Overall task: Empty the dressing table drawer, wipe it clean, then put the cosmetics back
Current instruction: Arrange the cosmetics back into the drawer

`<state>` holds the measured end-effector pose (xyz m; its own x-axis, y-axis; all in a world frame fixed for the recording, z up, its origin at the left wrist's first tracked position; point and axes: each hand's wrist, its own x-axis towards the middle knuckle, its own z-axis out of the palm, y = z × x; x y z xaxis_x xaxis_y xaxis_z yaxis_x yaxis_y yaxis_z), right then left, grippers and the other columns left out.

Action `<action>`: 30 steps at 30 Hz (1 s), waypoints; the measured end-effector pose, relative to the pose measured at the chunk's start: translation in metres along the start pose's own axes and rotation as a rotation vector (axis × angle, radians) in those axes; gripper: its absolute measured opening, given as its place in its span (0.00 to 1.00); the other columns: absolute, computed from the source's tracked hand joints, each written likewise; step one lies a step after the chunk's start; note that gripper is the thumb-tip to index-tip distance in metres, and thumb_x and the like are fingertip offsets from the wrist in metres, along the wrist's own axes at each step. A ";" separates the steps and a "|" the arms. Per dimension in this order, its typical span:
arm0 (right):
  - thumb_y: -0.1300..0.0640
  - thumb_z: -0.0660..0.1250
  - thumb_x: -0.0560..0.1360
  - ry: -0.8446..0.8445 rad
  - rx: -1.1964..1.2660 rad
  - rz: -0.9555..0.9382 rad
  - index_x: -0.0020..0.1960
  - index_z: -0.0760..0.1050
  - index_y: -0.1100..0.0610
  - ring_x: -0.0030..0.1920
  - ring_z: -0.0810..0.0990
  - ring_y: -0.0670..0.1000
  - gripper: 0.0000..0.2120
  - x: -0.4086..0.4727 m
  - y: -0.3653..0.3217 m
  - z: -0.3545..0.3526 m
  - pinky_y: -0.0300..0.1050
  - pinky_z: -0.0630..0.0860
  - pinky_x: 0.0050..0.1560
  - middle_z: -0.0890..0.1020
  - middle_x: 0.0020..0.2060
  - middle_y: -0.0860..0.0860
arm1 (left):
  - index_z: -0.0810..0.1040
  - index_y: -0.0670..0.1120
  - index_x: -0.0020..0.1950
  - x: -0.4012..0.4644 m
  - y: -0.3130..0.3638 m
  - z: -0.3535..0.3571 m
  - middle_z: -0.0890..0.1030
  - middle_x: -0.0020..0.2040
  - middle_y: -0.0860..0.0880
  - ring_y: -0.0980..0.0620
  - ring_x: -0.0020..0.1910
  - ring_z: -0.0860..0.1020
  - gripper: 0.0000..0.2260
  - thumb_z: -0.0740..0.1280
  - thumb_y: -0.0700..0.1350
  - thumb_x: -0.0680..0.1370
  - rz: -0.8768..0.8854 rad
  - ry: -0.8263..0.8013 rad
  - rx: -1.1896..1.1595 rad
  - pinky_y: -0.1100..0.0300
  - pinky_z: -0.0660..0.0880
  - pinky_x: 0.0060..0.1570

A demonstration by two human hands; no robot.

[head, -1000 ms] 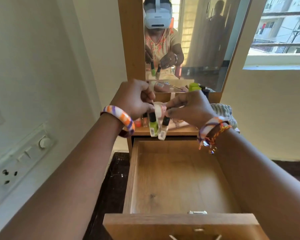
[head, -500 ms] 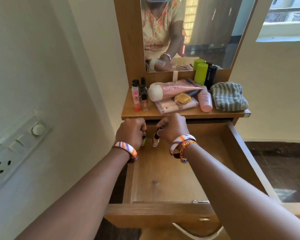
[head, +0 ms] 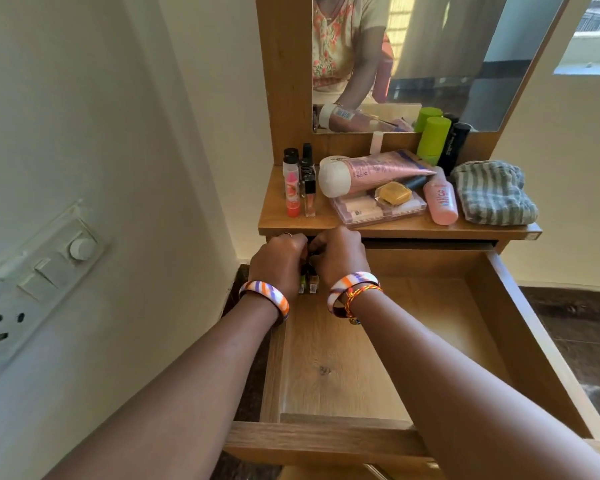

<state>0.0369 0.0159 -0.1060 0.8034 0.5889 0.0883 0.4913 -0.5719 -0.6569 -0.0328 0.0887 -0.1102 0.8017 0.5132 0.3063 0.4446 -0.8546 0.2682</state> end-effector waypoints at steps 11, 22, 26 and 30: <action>0.60 0.66 0.76 -0.068 -0.312 -0.160 0.55 0.78 0.58 0.45 0.81 0.51 0.09 -0.015 -0.011 -0.042 0.42 0.79 0.49 0.81 0.48 0.55 | 0.77 0.49 0.55 -0.002 0.008 -0.049 0.81 0.50 0.49 0.46 0.48 0.80 0.08 0.64 0.42 0.77 0.145 -0.216 0.158 0.58 0.75 0.43; 0.66 0.69 0.71 0.128 0.004 -0.251 0.47 0.83 0.60 0.35 0.77 0.44 0.07 0.072 -0.069 -0.123 0.33 0.78 0.44 0.81 0.37 0.51 | 0.81 0.42 0.51 0.117 0.010 -0.115 0.81 0.49 0.45 0.46 0.48 0.78 0.08 0.65 0.44 0.77 -0.071 0.030 -0.110 0.60 0.69 0.44; 0.62 0.67 0.74 0.079 -0.161 -0.234 0.54 0.81 0.60 0.52 0.80 0.52 0.10 0.109 -0.078 -0.103 0.41 0.75 0.56 0.83 0.51 0.54 | 0.78 0.40 0.58 0.145 0.014 -0.107 0.79 0.60 0.42 0.42 0.57 0.77 0.12 0.61 0.42 0.78 -0.205 -0.201 0.032 0.57 0.72 0.50; 0.62 0.64 0.77 0.028 -0.289 -0.221 0.59 0.75 0.64 0.57 0.79 0.56 0.12 0.123 -0.083 -0.087 0.41 0.72 0.49 0.80 0.56 0.58 | 0.76 0.42 0.55 0.141 0.039 -0.115 0.76 0.56 0.47 0.44 0.57 0.75 0.10 0.57 0.42 0.81 -0.178 -0.494 0.369 0.57 0.72 0.55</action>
<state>0.1240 0.0862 0.0241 0.6737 0.7030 0.2276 0.7260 -0.5722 -0.3814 0.0514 0.1366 0.0489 0.7530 0.6285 -0.1950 0.6257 -0.7756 -0.0833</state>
